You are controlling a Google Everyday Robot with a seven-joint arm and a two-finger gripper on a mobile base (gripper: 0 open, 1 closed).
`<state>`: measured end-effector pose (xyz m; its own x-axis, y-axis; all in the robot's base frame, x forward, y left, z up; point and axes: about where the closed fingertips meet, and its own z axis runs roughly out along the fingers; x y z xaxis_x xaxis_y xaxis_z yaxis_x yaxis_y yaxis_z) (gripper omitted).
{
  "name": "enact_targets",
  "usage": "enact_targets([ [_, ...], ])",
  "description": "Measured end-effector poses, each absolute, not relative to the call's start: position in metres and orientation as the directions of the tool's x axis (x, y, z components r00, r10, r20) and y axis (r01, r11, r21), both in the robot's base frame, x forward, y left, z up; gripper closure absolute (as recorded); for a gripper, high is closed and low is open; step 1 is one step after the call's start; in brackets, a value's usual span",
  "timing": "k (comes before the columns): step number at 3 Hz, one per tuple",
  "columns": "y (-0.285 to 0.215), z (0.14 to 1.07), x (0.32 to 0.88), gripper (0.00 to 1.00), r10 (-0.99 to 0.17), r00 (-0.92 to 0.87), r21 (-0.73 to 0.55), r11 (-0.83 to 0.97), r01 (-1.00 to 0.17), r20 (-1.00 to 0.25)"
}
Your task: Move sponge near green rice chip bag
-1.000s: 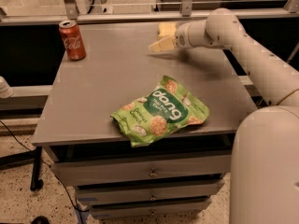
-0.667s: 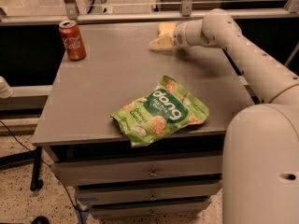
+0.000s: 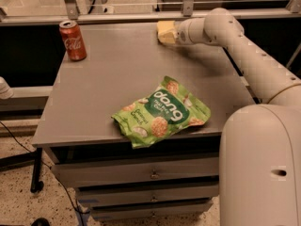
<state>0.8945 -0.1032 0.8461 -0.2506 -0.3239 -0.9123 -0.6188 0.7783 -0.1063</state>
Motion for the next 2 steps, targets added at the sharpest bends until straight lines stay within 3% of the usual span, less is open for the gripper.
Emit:
enact_targets([
  [1, -0.107, 0.863, 0.889, 0.87, -0.311, -0.223, -0.111, 0.775, -0.621, -0.924],
  [2, -0.109, 0.885, 0.864, 1.0, -0.3, -0.197, -0.102, 0.748, -0.656, -0.933],
])
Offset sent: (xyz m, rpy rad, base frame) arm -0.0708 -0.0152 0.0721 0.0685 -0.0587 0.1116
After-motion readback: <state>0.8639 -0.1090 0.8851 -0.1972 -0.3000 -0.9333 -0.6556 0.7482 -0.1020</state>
